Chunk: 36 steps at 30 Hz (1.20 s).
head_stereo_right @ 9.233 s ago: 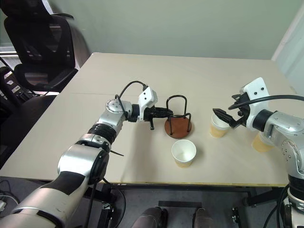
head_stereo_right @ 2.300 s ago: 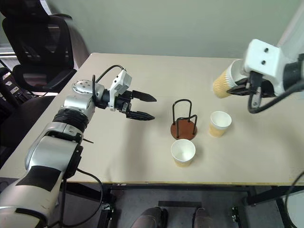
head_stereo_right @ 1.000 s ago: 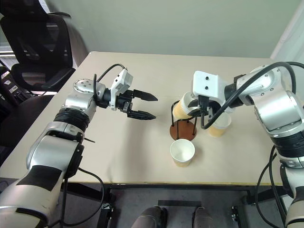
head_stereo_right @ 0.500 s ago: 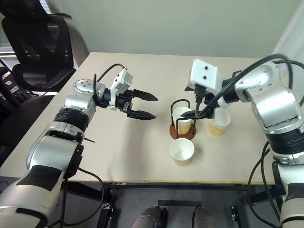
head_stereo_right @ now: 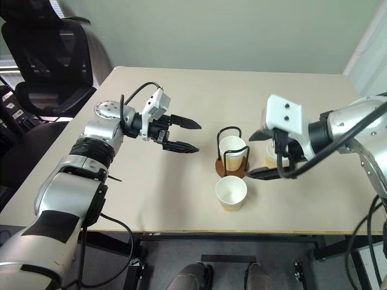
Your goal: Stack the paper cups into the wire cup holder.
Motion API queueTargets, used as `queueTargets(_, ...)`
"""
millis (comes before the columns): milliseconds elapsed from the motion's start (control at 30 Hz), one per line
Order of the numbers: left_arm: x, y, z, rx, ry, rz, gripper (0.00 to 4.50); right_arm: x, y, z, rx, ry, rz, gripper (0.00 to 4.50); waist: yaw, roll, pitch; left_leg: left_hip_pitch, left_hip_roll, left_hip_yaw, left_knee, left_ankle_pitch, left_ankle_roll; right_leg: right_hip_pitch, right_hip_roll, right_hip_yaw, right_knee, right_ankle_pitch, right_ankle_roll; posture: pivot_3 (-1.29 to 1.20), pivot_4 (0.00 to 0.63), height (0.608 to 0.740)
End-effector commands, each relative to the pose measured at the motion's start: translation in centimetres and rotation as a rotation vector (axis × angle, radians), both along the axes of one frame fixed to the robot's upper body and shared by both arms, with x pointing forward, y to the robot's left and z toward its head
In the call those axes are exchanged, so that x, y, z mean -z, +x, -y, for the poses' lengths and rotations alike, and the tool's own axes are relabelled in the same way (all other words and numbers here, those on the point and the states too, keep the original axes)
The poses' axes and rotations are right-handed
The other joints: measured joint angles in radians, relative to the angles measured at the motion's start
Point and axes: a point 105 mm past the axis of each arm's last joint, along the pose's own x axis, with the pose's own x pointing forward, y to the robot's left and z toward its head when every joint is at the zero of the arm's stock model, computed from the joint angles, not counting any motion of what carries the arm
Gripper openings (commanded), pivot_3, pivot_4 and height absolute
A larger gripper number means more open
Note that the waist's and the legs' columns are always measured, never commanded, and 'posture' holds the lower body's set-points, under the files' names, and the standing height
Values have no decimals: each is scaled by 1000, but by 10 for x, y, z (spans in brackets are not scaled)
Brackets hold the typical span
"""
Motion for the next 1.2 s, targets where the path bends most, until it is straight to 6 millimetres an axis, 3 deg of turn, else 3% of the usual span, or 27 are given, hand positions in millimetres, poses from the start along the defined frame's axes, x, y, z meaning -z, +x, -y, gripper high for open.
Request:
queueTargets(33, -11, -4, 3, 46, -12, 28, 4500, 9, 1, 6, -15, -109, 75, 4460, 1, 0, 0, 0, -1, 1, 0, 0, 1, 0, 0, -1, 0, 0, 0, 0, 150, 740)
queueTargets(200, -11, -4, 3, 47, -12, 23, 4500, 29, 27, 36, 60, -270, 161, 4460, -1, 0, 0, 0, 0, 0, 1, -2, 6, 0, -2, 0, 0, 3, 2, 0, 150, 740)
queueTargets(467, -11, -4, 1, 41, -14, 25, 4500, 32, 49, 64, 94, -384, 223, 4460, -1, 0, 0, 0, -1, 0, 0, 0, 11, 1, -2, -1, 0, 9, 8, 0, 150, 740)
queueTargets(700, -12, -4, 1, 43, -20, 28, 4500, 52, 61, 71, 75, -447, 216, 4460, -2, 0, 0, 0, -1, 0, 1, 1, 11, 1, -2, 0, -1, 10, 7, 0, 150, 740)
queueTargets(1200, -12, -5, 1, 45, -29, 24, 4500, 68, 88, 70, 23, -538, 250, 4460, -2, 0, 0, 0, -1, 0, 0, 2, 12, 1, -2, -1, -2, 12, 6, 0, 150, 740)
